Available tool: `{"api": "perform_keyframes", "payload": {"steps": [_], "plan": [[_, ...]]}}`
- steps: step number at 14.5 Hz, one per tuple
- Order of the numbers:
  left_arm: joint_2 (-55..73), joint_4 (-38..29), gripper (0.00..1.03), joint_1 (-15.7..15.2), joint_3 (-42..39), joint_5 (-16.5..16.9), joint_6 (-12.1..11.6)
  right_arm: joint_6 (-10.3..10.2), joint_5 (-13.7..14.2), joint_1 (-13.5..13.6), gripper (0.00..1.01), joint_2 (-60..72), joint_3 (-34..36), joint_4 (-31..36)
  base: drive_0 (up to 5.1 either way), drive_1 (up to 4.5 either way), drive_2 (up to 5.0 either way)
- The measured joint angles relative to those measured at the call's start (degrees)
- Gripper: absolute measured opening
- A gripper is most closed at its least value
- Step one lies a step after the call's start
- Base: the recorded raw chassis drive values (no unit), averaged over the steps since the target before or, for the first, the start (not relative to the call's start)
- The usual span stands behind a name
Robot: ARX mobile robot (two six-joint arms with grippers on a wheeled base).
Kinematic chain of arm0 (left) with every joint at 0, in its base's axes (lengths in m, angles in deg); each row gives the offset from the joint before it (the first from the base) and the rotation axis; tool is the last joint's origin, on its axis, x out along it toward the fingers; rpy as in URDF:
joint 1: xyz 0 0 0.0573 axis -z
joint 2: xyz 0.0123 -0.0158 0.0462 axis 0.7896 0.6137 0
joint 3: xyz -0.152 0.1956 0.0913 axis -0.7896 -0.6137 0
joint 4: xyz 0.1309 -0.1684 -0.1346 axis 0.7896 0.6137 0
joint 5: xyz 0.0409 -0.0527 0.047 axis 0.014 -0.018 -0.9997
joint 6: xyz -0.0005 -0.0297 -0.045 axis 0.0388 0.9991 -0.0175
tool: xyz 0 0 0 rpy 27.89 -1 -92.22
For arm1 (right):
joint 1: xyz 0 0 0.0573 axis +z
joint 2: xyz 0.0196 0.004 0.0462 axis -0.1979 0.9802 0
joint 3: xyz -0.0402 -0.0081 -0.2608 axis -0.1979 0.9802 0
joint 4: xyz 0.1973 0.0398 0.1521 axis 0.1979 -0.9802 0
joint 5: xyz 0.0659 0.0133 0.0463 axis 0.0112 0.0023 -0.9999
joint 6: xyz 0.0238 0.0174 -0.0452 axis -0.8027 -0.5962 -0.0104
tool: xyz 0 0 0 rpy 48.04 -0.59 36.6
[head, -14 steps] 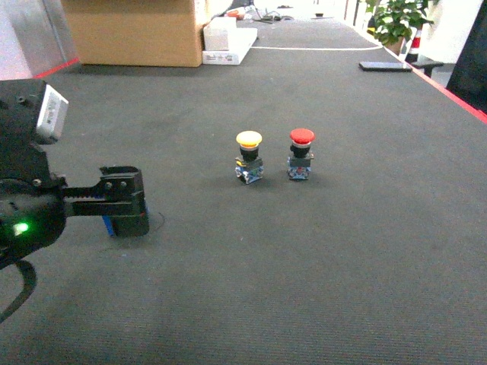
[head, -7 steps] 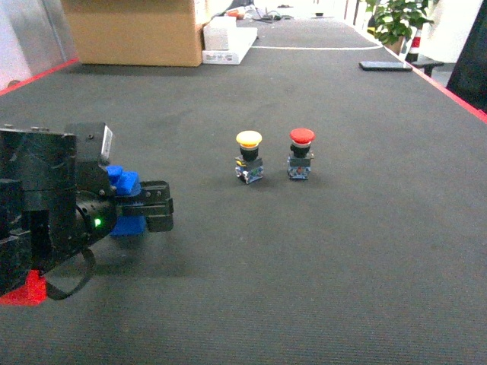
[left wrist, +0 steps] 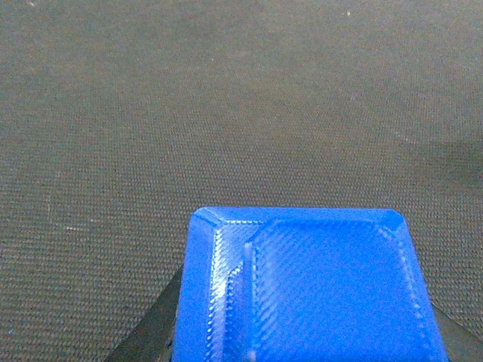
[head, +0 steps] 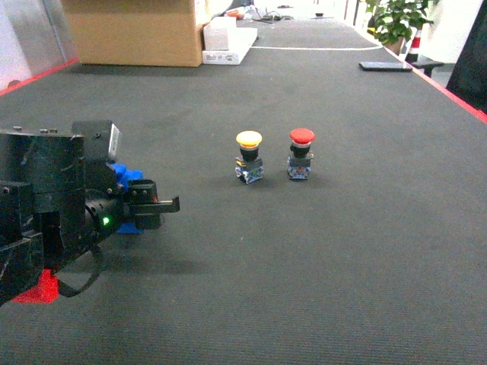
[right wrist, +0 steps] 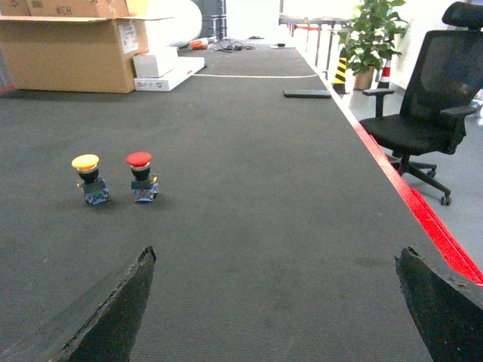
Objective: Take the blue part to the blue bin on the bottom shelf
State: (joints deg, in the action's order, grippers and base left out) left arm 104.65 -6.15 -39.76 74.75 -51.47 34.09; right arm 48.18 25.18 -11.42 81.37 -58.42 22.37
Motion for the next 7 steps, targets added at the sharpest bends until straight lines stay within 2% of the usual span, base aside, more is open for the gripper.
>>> {"api": "perform_keyframes", "payload": {"steps": [2, 5, 6, 7], "plan": [[-0.92, -1.4, 0.44, -0.15, -1.77, -0.37, -0.74, 0.0, 0.0, 0.0, 0.98, 0.0, 0.0, 0.0, 0.0, 0.0, 0.0], [-15.26, -3.85, 0.44, 1.84, -14.23, -2.75, -1.01, 0.0, 0.0, 0.0, 0.98, 0.0, 0.0, 0.0, 0.0, 0.0, 0.0], [-24.83, -1.66, 0.44, 3.69, -19.15, -3.06, -1.07, 0.0, 0.0, 0.0, 0.98, 0.0, 0.0, 0.02, 0.0, 0.0, 0.0], [-34.93, 3.32, 0.44, 5.81, -23.69, -3.93, -1.81, 0.0, 0.0, 0.0, 0.98, 0.0, 0.0, 0.0, 0.0, 0.0, 0.0]]}}
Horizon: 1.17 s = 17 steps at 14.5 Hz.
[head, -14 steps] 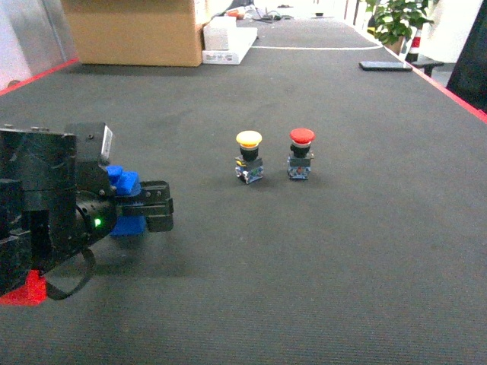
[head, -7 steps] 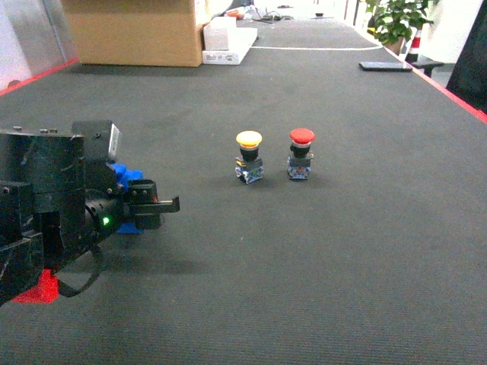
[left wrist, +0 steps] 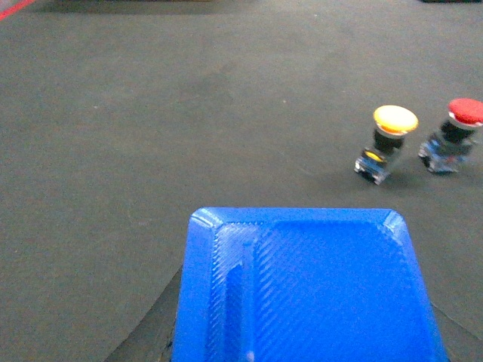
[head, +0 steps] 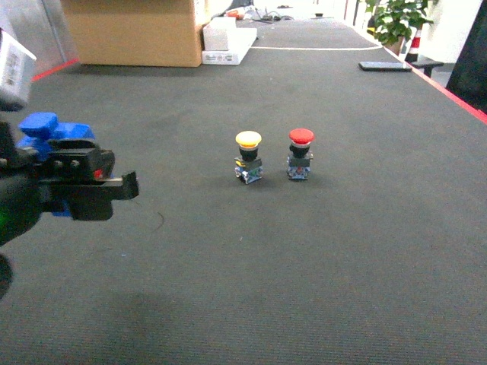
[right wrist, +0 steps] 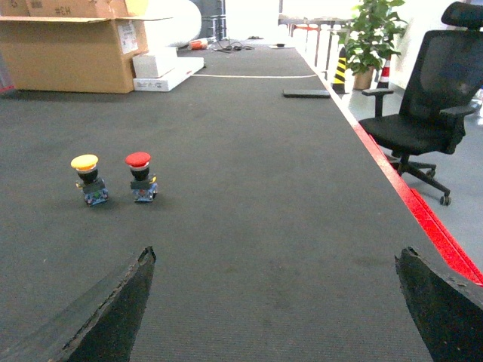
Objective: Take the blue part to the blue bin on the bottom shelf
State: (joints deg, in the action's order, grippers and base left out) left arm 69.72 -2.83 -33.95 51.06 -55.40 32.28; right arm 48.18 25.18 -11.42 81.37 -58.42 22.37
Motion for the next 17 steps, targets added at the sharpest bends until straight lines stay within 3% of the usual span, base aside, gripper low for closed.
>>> {"api": "perform_keyframes", "payload": {"steps": [2, 4, 7, 9, 14, 17], "plan": [[-19.43, 12.66, 0.44, 3.82, -6.91, -3.48, -0.68, 0.0, 0.0, 0.0, 0.98, 0.0, 0.0, 0.0, 0.0, 0.0, 0.0], [-41.53, 25.88, 0.44, 5.38, -9.25, -10.25, -0.72, 0.0, 0.0, 0.0, 0.98, 0.0, 0.0, 0.0, 0.0, 0.0, 0.0], [-64.96, 44.76, 0.44, 10.14, -12.0, -16.11, 0.81, 0.0, 0.0, 0.0, 0.98, 0.0, 0.0, 0.0, 0.0, 0.0, 0.0], [-69.16, 46.93, 0.44, 11.89, -12.52, -16.96, 0.81, 0.0, 0.0, 0.0, 0.98, 0.0, 0.0, 0.02, 0.0, 0.0, 0.0], [-68.74, 47.23, 0.44, 11.76, -12.55, -17.11, 0.81, 0.0, 0.0, 0.0, 0.98, 0.0, 0.0, 0.0, 0.0, 0.0, 0.0], [-68.59, 47.3, 0.44, 11.76, -12.55, -17.11, 0.81, 0.0, 0.0, 0.0, 0.98, 0.0, 0.0, 0.04, 0.0, -2.63, 2.6]]}}
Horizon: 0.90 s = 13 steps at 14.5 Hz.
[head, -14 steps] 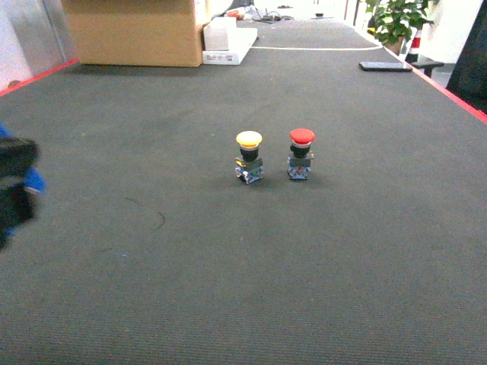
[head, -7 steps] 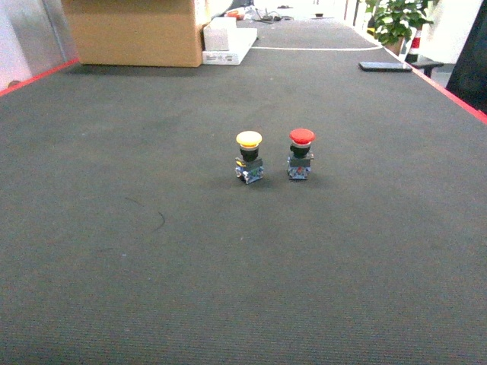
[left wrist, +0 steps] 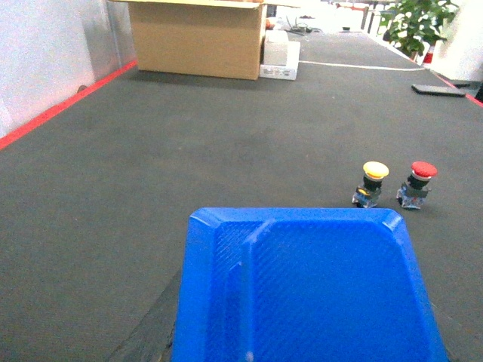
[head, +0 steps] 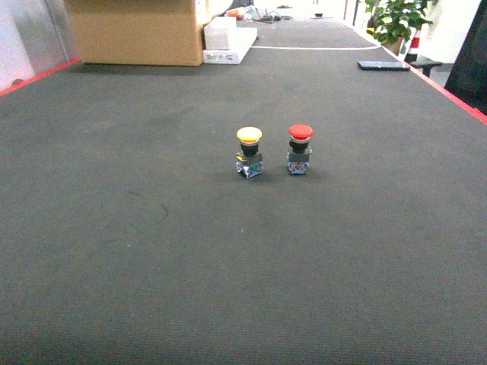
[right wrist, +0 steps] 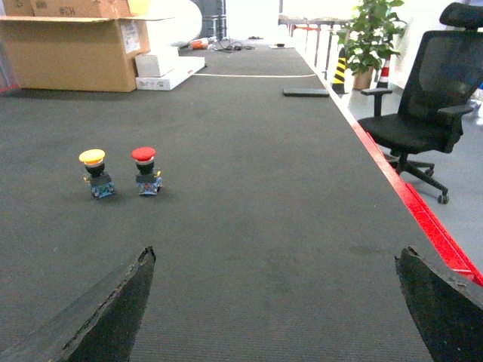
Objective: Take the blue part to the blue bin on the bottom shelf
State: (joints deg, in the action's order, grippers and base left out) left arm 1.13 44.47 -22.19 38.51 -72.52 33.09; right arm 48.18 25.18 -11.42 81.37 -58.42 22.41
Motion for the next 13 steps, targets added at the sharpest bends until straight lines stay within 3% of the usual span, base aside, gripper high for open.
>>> {"api": "perform_keyframes", "payload": {"steps": [13], "plan": [[-0.26, -0.09, 0.44, -0.04, 0.0, -0.13, 0.0, 0.0, 0.0, 0.0, 0.98, 0.0, 0.0, -0.04, -1.5, -1.49, -1.5]]}}
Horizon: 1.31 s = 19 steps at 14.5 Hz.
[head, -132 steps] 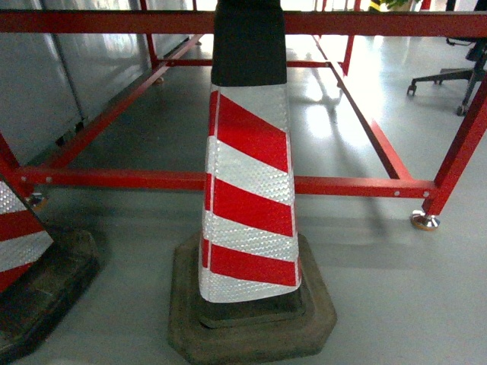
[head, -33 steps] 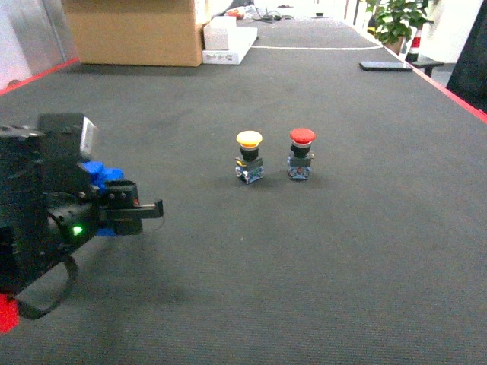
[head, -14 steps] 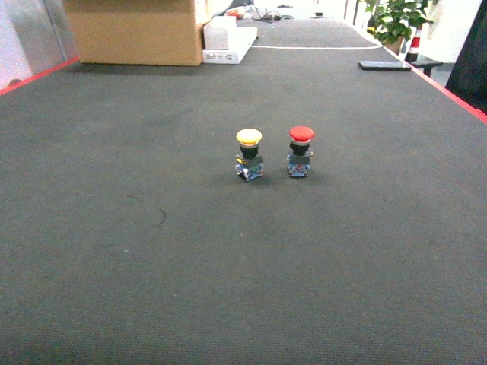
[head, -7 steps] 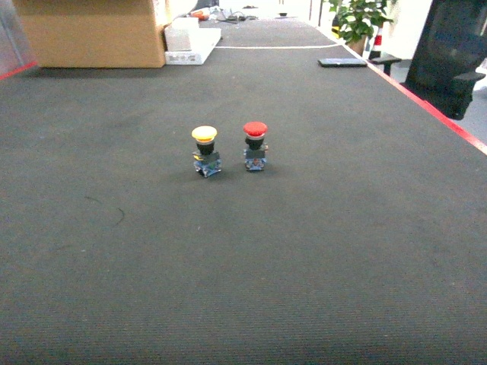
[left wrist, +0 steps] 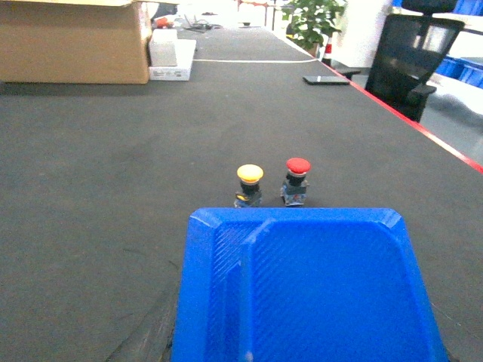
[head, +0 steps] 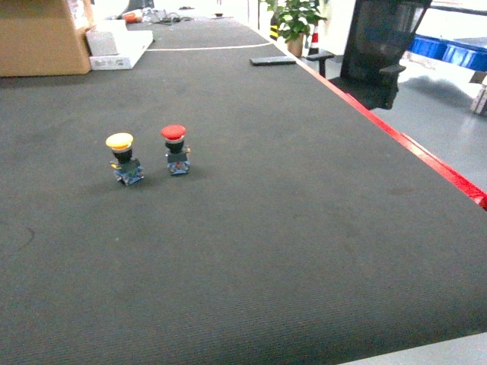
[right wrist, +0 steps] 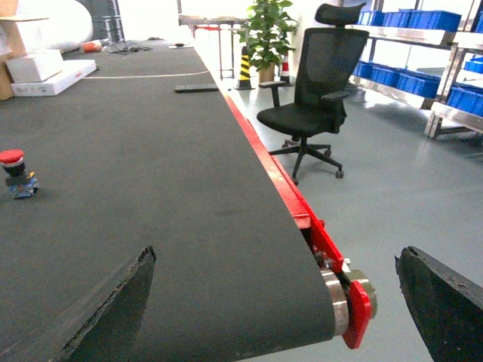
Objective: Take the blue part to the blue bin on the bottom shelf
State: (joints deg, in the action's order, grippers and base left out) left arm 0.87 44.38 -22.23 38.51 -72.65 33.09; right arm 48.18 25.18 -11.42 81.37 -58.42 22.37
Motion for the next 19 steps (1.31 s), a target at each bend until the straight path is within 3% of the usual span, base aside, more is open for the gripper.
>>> {"api": "perform_keyframes", "payload": {"steps": [19], "plan": [[0.0, 0.0, 0.44, 0.0, 0.0, 0.02, 0.0, 0.0, 0.0, 0.0, 0.98, 0.0, 0.0, 0.0, -1.6, -1.58, -1.6]]}}
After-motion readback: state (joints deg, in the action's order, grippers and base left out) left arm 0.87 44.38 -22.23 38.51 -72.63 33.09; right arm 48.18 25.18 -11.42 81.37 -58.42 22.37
